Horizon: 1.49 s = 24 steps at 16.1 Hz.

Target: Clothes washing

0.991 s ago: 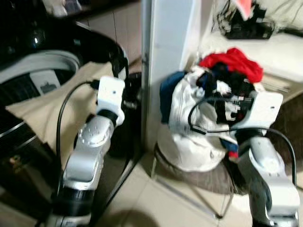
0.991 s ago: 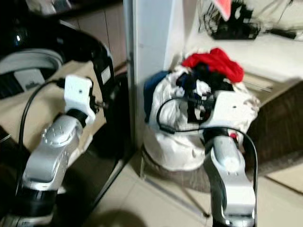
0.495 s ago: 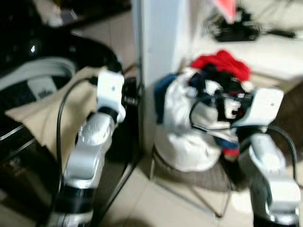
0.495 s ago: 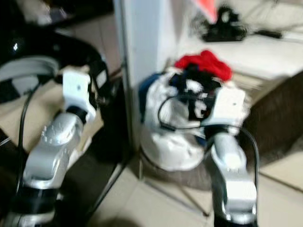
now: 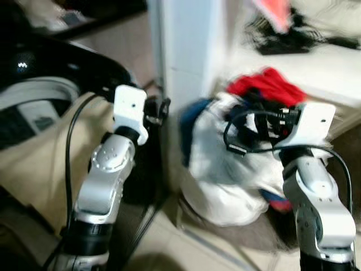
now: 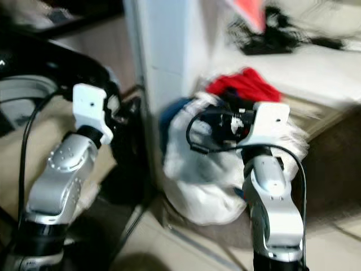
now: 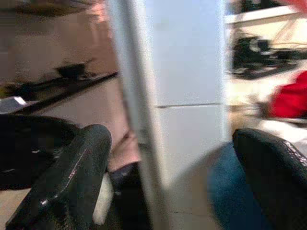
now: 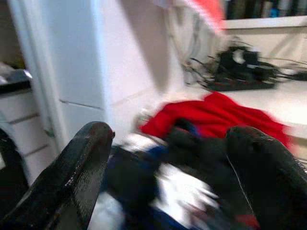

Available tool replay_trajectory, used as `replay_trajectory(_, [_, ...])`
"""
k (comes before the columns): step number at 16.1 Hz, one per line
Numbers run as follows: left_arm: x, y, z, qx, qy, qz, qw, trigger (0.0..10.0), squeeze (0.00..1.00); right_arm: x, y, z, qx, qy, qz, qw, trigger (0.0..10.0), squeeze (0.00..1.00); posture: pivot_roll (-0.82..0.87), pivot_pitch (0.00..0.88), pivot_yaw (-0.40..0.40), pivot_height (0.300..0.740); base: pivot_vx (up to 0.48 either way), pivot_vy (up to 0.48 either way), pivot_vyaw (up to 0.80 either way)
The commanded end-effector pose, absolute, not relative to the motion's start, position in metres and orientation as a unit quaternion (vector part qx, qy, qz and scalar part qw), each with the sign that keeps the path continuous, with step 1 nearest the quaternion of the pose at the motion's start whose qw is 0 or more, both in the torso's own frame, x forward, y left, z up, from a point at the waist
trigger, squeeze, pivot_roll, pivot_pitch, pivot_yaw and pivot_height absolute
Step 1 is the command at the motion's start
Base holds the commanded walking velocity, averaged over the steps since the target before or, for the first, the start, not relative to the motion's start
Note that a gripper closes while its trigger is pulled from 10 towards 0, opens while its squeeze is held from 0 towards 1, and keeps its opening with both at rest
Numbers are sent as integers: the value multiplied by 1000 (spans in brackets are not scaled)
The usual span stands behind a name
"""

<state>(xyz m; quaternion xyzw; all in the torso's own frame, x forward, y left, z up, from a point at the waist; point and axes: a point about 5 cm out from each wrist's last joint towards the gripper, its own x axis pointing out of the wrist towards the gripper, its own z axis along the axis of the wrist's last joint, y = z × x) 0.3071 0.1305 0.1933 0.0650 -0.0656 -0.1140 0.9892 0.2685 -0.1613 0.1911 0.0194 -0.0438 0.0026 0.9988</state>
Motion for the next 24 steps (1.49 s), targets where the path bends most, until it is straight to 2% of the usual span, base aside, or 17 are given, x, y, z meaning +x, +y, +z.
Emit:
replay_trajectory(1, [307, 135, 194, 68, -63, -106, 990, 10000, 0, 268, -156, 195, 5, -52, 24, 998, 10000, 0, -105, 0, -15, 740, 439, 0, 0])
replay_trajectory(4, [306, 138, 194, 71, -63, -102, 990, 10000, 0, 266, -149, 197, -16, -57, 55, 997, 10000, 0, -102, 0, -14, 740, 437, 0, 738])
replay_trajectory(7, [305, 144, 197, 77, -69, -102, 989, 10000, 0, 265, -151, 197, 49, -62, 33, 996, 10000, 0, -97, 0, -14, 740, 437, 0, 267])
replay_trajectory(8, [303, 146, 197, 70, -73, -105, 989, 10000, 0, 264, -150, 199, 41, -63, 38, 996, 10000, 0, -98, 0, -11, 740, 289, 0, 0])
replay_trajectory(14, [292, 140, 203, 37, -84, -167, 982, 10000, 0, 254, -139, 201, 17, -51, 88, 995, 10000, 0, -97, 3, -7, 740, 0, 0, 0])
replay_trajectory(19, [289, 136, 200, 44, -71, -196, 977, 10000, 0, 255, -153, 202, -26, 0, 28, 999, 10000, 0, -98, 9, -11, 740, 0, 0, 0])
replay_trajectory(24, [292, 136, 195, 54, -57, -198, 977, 10000, 0, 244, -163, 202, -31, 36, 10, 999, 10000, 0, -114, 5, -7, 740, 0, 0, 0])
